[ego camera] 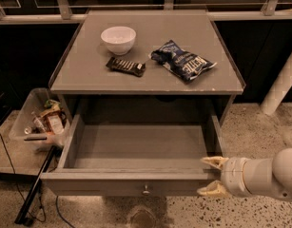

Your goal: Open top drawer

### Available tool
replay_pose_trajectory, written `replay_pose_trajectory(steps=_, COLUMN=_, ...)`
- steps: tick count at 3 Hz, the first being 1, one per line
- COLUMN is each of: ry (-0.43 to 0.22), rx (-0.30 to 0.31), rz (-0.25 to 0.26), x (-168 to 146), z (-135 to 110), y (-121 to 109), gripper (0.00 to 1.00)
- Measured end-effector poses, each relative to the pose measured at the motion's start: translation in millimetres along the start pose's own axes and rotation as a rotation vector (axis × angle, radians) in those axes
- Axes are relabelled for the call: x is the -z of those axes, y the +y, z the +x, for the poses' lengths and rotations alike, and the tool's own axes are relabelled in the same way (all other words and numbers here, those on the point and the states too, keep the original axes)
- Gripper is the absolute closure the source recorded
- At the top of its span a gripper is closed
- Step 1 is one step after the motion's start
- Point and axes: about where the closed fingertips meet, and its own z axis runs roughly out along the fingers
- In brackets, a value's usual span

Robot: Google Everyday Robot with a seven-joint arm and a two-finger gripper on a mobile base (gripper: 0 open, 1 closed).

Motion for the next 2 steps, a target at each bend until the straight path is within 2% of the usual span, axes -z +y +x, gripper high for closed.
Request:
replay_pose_trajectory(steps=1, ry=0.0, rx=0.0, rz=0.0, x=0.0, z=0.0, y=0.0, gripper=0.0)
replay_pose_trajectory(steps=2, ry=0.0, rx=0.0, rz=0.0, x=0.0, z=0.0, y=0.0, gripper=0.0)
